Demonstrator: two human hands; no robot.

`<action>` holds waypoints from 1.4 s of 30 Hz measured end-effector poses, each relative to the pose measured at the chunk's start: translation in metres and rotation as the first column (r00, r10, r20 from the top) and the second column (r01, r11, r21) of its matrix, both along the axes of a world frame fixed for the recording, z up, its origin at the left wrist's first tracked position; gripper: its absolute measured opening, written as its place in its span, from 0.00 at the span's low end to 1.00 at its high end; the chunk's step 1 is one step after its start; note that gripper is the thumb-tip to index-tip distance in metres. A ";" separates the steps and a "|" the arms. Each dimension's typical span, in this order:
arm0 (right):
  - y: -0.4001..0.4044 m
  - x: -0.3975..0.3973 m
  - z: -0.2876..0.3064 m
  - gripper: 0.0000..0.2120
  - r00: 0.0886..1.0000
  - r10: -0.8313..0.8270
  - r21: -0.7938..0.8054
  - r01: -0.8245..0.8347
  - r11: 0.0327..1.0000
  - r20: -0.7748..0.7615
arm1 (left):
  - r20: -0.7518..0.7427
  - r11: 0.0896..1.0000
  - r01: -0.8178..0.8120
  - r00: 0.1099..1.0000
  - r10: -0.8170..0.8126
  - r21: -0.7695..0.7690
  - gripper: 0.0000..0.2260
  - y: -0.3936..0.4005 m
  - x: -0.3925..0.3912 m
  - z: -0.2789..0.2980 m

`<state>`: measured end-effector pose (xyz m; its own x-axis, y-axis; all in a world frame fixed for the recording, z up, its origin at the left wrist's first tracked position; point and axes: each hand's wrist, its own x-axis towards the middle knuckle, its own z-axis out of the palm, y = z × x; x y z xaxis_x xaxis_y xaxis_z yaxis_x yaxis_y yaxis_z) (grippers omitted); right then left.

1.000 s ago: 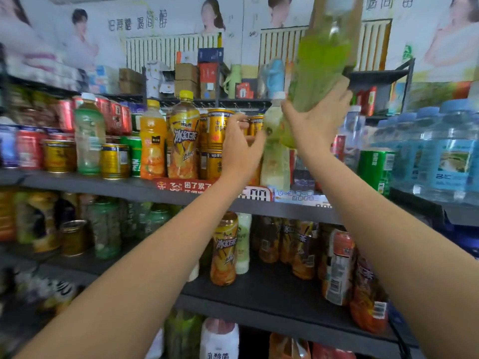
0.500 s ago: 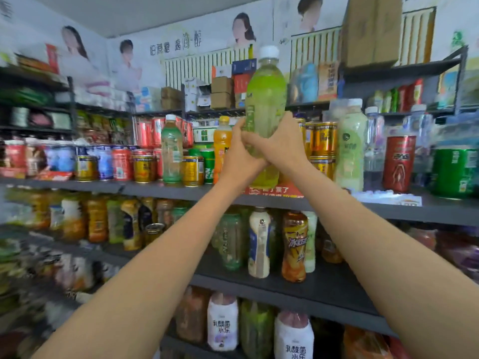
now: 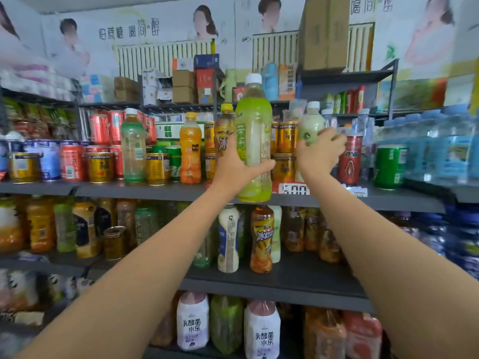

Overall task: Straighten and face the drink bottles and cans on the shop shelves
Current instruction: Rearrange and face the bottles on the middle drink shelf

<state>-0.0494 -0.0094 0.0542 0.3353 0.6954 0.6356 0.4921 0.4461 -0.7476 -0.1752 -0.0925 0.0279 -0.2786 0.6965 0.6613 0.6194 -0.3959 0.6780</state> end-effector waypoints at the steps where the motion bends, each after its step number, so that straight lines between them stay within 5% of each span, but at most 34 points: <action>1: 0.009 0.011 -0.005 0.25 1.000 -0.016 -0.071 0.018 0.997 0.025 | -0.005 1.000 0.004 1.000 -0.004 -0.011 0.43 0.004 0.008 -0.001; 8: 0.078 0.028 -0.010 0.48 0.979 0.199 -0.316 -0.178 0.932 0.034 | 0.036 0.996 -0.083 0.996 0.085 -0.035 0.45 0.038 0.037 -0.007; 17: 0.120 0.021 -0.021 0.37 0.942 0.327 -0.334 -0.334 0.881 -0.077 | -0.016 0.982 -0.190 0.982 0.190 0.003 0.45 0.049 0.031 -0.024; 24: 0.074 0.039 0.006 0.33 0.967 0.253 0.031 -0.252 0.967 -0.026 | 0.075 0.978 -0.196 0.979 0.191 0.066 0.46 0.041 0.030 -0.024; 29: 0.009 0.025 0.023 0.38 0.938 0.325 0.261 -0.286 0.922 -0.120 | 0.166 0.964 -0.214 0.968 0.188 0.158 0.46 0.020 0.029 -0.031; 34: -0.044 -0.004 -0.038 0.37 0.898 0.406 0.272 -0.353 0.895 -0.171 | 0.138 0.957 -0.277 0.955 0.264 0.090 0.47 -0.015 0.023 -0.056; 42: -0.071 -0.013 -0.183 0.26 0.952 0.305 0.166 -0.296 0.941 -0.030 | 0.017 0.953 -0.287 0.957 0.290 -0.096 0.40 -0.047 -0.009 -0.135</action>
